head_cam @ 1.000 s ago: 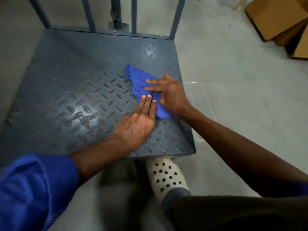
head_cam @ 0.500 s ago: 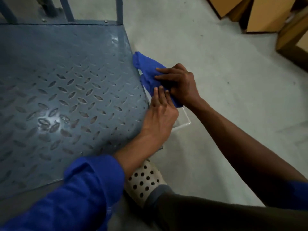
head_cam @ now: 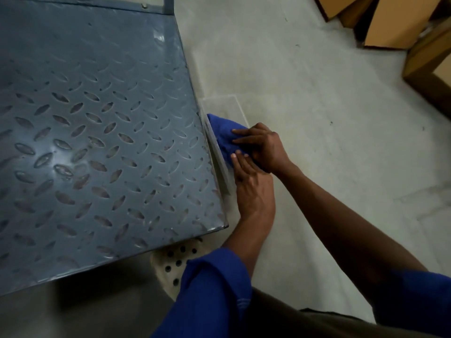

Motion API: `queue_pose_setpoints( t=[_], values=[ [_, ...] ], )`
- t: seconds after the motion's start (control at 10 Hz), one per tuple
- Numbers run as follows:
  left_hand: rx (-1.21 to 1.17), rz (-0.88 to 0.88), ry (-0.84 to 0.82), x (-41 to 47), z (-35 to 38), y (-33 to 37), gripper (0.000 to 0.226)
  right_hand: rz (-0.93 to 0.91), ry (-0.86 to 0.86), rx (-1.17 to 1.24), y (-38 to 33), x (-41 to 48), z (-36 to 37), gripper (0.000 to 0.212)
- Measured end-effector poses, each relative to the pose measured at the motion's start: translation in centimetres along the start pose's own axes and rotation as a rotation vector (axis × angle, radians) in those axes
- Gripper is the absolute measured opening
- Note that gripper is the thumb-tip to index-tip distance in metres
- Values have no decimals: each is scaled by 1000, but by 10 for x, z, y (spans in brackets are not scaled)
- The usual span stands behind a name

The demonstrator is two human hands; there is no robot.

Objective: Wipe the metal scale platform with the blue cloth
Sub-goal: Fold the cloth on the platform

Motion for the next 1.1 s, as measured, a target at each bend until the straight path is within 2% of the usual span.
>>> queue_pose_setpoints(
  t=[0.2, 0.3, 0.4, 0.5, 0.6, 0.8, 0.9, 1.0, 1.1],
  values=[
    [129, 63, -6, -4, 17, -11, 62, -8, -161, -5, -1, 12, 14, 27],
    [63, 2, -56, -13, 12, -18, 76, -4, -220, -45, -6, 19, 12, 25],
    [28, 13, -69, -25, 6, -23, 77, 39, -42, -143, -11, 28, -14, 16],
    [63, 26, -69, -33, 7, -26, 75, 132, -192, -393, -14, 17, -21, 28],
    [113, 42, -73, -40, 1, -25, 80, 125, -442, -591, -19, -10, 0, 27],
    [322, 257, -20, -60, -45, -13, 80, 259, -185, -405, -33, -23, -26, 32],
    [355, 259, 13, -46, -80, -32, 81, 326, -250, -300, -48, -5, -44, 38],
    [319, 209, -23, -43, -126, -70, 88, 395, -318, -235, -73, 20, -81, 34],
    [194, 104, -67, -61, -181, -110, 82, 379, -419, -156, -109, 47, -140, 42]
  ],
)
Point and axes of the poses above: each hand's wrist, its own x-axis towards the middle knuckle, its own z-axis out of the palm, y = z × x, the point moved 3 cm from there along x, towards the middle knuckle, and after that the axes turned 2 degrees about y, right-handed, at the moved point
